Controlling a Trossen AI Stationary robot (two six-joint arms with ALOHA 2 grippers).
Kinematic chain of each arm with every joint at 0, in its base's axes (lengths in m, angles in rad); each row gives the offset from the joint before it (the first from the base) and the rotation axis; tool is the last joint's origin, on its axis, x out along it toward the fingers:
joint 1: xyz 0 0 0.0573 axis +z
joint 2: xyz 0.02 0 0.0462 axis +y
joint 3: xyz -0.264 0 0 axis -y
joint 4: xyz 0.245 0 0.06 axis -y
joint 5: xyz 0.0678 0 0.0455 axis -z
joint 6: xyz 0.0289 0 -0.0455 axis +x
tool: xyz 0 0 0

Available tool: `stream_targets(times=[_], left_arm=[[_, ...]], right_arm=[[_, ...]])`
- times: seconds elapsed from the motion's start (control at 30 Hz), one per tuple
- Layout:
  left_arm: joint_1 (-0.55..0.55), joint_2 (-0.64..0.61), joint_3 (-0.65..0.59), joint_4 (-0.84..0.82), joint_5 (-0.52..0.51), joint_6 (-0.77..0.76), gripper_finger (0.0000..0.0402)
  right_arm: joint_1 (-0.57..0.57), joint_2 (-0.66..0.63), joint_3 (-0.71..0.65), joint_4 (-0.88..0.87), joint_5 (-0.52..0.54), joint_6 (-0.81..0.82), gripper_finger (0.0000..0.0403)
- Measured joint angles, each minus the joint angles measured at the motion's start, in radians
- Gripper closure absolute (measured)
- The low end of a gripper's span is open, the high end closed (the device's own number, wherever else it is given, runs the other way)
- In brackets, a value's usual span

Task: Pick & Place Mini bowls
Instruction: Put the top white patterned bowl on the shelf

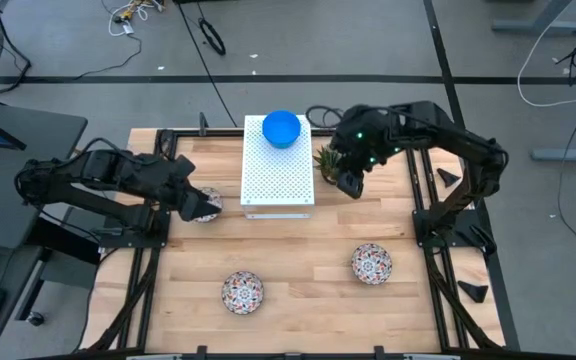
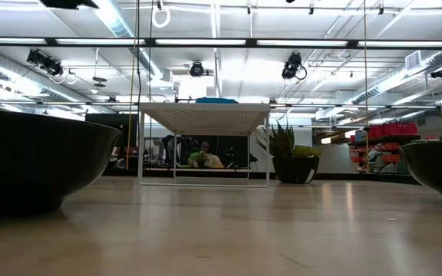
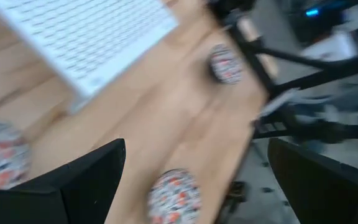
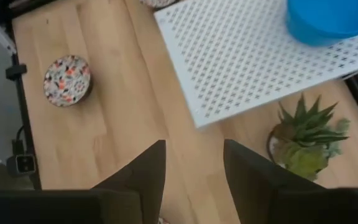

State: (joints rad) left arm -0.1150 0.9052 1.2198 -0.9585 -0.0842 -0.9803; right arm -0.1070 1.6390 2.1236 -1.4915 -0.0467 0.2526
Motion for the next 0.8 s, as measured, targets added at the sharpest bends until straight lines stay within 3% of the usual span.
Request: stream_targets(times=[0.2, 0.53, 0.8], left_arm=[[0.001, 0.031, 0.000, -0.194, -0.070, 0.000, 0.0003], [0.001, 0.170, 0.000, -0.403, -0.094, 0.027, 0.0003], [0.001, 0.284, 0.000, -0.426, -0.149, 0.266, 0.0010]], right_arm=[[0.067, 0.001, -0.013, -0.004, 0.001, -0.011, 0.0240], [0.099, 0.001, -0.013, 0.015, 0.003, -0.025, 0.0240], [0.099, 0.001, -0.013, 0.035, 0.003, -0.025, 0.0240]])
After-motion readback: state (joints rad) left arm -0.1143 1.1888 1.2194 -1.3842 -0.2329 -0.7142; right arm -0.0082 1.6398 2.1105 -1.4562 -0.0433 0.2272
